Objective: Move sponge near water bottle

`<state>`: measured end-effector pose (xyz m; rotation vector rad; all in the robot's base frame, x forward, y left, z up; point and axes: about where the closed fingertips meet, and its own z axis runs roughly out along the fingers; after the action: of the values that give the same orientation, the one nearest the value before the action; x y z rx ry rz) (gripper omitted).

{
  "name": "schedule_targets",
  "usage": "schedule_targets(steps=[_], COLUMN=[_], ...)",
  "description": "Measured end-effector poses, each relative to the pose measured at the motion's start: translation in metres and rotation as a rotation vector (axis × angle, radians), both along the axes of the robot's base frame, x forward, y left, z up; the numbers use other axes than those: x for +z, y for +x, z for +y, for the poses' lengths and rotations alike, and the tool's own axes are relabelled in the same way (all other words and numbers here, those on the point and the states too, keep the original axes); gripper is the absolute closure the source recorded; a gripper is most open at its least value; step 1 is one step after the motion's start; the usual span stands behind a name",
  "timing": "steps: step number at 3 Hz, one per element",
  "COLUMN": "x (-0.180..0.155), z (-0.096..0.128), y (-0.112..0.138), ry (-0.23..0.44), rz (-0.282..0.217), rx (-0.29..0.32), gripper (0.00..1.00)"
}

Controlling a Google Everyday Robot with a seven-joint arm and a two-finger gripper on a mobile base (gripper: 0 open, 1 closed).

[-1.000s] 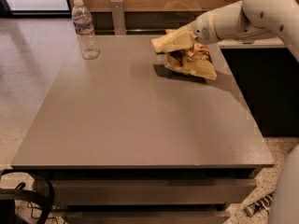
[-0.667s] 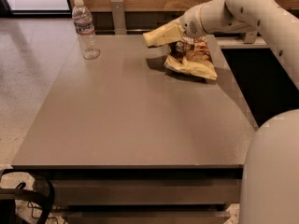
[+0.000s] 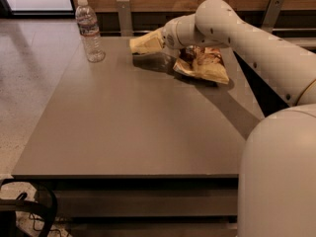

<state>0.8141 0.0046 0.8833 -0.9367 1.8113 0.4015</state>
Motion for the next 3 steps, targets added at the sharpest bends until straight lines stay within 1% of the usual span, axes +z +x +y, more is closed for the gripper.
schedule_targets(steps=[1, 2, 3], x=[-0.0005, -0.0024, -0.0038], z=[0.0008, 0.0039, 0.0061], y=[0.0060, 0.0046, 0.0044], ry=[0.009, 0.007, 0.007], rz=[-0.018, -0.011, -0.009], rx=[-0.021, -0.012, -0.009], gripper=[1.00, 0.82, 0.59])
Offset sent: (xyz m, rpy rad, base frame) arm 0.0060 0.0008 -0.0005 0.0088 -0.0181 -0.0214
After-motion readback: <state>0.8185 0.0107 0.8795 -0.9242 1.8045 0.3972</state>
